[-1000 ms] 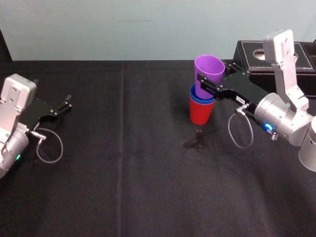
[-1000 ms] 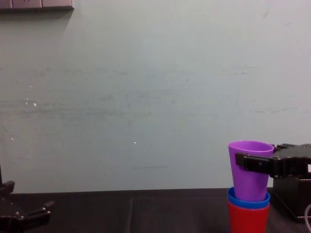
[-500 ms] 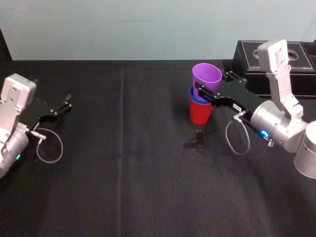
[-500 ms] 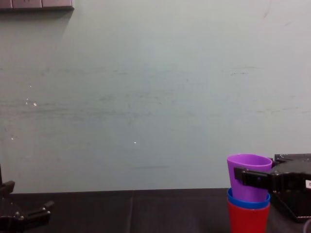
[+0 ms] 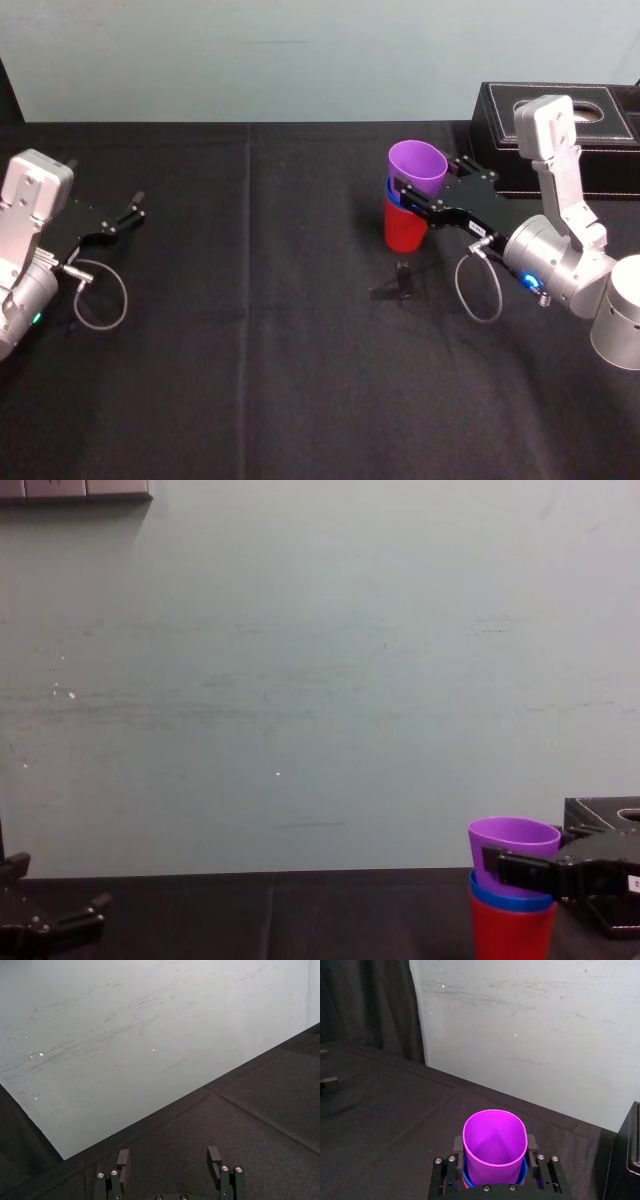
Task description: Stack the three plastic cups sequentially using one hand.
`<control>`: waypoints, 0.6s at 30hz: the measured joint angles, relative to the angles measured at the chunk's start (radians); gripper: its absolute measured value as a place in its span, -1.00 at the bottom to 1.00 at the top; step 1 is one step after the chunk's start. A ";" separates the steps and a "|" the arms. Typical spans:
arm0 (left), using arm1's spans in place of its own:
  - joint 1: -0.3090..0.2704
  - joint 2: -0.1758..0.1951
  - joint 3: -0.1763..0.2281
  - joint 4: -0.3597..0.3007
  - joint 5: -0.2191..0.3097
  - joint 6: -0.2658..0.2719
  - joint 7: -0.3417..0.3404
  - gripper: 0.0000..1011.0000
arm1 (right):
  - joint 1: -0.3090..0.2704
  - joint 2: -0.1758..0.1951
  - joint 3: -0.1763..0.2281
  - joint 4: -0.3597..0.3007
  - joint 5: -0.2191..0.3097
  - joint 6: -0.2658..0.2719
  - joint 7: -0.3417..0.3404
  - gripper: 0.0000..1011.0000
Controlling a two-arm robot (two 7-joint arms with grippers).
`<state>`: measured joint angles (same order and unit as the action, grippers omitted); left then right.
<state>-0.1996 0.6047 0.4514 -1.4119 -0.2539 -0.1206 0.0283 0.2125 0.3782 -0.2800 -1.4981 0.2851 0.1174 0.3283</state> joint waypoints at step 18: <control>0.000 0.000 0.000 0.000 0.000 0.000 0.000 0.99 | -0.004 -0.003 -0.003 0.012 -0.019 -0.008 0.000 0.42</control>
<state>-0.1995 0.6047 0.4514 -1.4119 -0.2539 -0.1206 0.0283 0.2086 0.3749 -0.2835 -1.4865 0.2656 0.1092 0.3283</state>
